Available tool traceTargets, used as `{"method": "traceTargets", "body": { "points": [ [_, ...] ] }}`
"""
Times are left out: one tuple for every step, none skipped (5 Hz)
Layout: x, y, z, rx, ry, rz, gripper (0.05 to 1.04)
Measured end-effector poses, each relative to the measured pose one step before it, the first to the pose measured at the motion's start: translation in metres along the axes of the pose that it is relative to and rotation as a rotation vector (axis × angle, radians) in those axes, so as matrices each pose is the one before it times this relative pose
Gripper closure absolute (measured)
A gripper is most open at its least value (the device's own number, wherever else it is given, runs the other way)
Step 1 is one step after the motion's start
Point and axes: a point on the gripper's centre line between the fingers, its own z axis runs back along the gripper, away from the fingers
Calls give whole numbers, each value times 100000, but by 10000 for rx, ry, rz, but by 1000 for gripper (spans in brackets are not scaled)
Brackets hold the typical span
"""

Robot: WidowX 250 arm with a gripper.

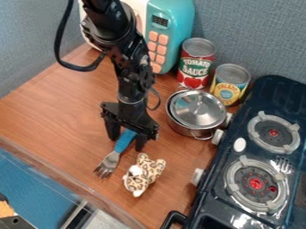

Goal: Put the blue fork right next to the tiger

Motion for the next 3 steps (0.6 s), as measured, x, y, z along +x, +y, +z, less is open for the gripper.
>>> {"method": "traceTargets", "body": {
  "points": [
    [323, -66, 2233, -91, -377, -22, 78],
    [816, -122, 2726, -247, -605, -111, 83],
    [-57, 157, -21, -5, 15, 40, 83]
  ]
}}
